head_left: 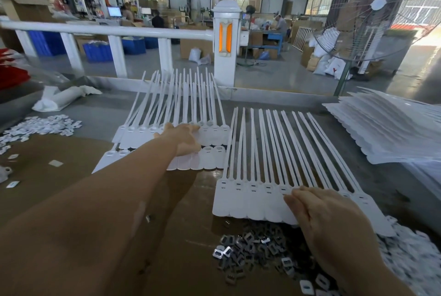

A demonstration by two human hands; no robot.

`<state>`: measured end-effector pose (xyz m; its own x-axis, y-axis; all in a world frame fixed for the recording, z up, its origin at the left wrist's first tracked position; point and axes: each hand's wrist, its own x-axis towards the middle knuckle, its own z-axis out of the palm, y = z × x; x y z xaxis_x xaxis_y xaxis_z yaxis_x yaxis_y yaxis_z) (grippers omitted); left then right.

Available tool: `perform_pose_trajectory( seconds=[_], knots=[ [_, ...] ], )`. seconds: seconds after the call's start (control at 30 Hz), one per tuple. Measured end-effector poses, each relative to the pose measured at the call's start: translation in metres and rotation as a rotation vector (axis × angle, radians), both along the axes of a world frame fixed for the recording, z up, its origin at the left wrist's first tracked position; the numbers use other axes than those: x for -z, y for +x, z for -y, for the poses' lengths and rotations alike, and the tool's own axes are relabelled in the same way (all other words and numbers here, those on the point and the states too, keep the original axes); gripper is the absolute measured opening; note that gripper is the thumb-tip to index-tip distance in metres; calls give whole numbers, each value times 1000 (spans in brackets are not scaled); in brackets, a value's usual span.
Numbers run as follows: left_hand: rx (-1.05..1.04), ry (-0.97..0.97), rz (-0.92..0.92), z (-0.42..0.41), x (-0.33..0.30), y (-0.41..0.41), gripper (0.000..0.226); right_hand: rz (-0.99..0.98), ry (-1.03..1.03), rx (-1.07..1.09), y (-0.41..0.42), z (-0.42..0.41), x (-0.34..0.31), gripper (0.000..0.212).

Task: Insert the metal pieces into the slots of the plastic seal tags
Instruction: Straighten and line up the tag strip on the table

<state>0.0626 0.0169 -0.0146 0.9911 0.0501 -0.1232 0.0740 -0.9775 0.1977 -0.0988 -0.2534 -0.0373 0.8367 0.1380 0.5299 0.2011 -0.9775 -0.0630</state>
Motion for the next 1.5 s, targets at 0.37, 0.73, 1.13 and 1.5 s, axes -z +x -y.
perform_pose_trajectory(
  seconds=[0.37, 0.73, 1.13, 1.5],
  knots=[
    [116, 184, -26, -6, -11, -8, 64, 39, 0, -14, 1, 0, 3, 42],
    [168, 155, -32, -2, -12, -6, 62, 73, 15, -23, 0, 0, 4, 31],
    [236, 382, 112, -11, 5, -4, 51, 92, 18, -16, 0, 0, 4, 30],
    [183, 275, 108, -13, -1, -6, 67, 55, 37, -26, -1, 0, 3, 29]
  ],
)
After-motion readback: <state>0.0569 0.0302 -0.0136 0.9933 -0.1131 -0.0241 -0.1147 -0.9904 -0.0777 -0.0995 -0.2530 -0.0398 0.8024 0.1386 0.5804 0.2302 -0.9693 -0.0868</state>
